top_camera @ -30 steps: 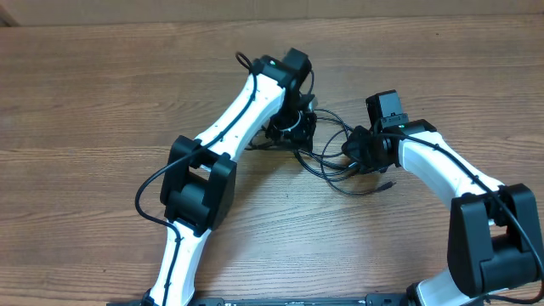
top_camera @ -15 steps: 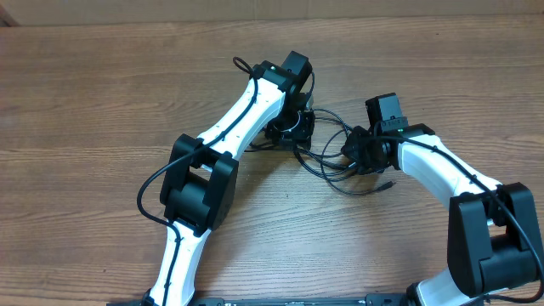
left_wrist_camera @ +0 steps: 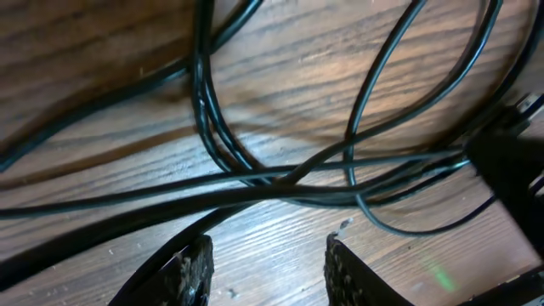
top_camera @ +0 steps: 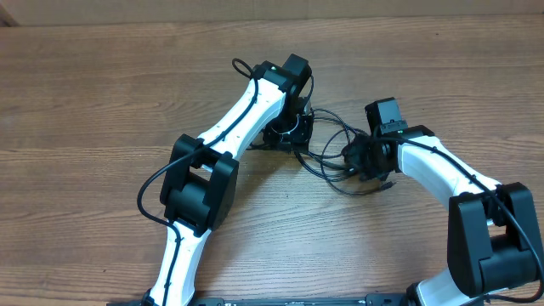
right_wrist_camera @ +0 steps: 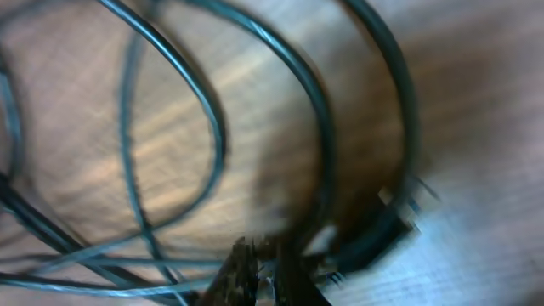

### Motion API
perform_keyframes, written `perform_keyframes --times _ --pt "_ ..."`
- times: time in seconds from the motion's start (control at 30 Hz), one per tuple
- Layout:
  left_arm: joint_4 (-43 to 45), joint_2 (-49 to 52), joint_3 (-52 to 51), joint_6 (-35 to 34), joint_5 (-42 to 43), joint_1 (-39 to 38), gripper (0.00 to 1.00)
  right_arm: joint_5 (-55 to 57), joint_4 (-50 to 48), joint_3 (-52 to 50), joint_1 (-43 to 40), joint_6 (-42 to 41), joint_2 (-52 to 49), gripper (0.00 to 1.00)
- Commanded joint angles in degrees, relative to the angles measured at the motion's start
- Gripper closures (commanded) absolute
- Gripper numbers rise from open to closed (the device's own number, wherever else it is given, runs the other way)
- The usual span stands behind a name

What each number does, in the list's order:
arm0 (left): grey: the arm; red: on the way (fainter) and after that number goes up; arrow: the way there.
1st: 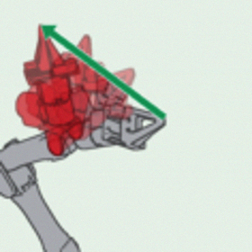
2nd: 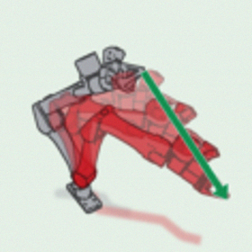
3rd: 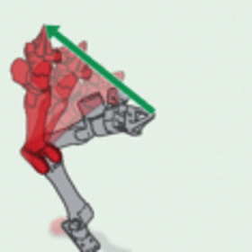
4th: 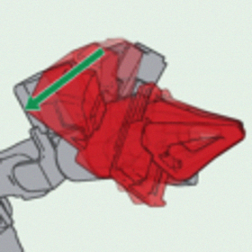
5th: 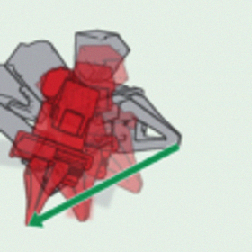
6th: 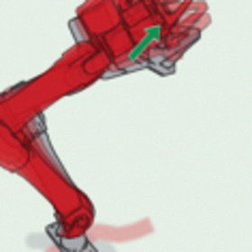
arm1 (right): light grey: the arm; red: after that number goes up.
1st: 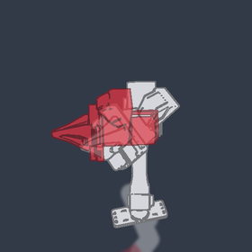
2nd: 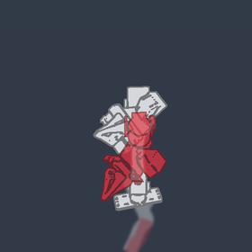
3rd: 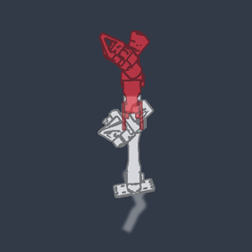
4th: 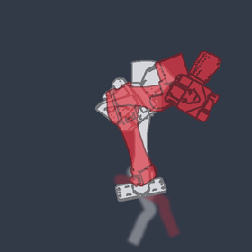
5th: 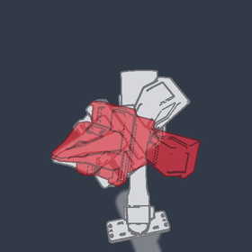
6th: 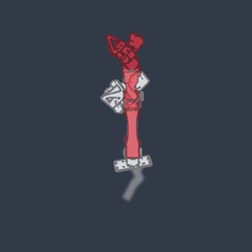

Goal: Untangle cables

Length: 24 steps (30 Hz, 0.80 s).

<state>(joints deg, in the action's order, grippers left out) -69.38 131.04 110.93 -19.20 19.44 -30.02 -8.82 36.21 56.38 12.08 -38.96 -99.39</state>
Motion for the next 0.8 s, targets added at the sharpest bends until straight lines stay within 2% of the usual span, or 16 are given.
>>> perform_keyframes --times 0.0,0.77 --pt "0.7 -1.27 -0.33 -0.57 -0.44 -0.55 0.57 -0.46 2.38 -0.52 -0.13 -0.46 -0.72 0.93" --pt "1.27 -1.25 -0.33 -0.55 -0.44 -0.55 0.56 -6.19 14.78 -0.66 0.02 -0.28 -0.72 0.91"
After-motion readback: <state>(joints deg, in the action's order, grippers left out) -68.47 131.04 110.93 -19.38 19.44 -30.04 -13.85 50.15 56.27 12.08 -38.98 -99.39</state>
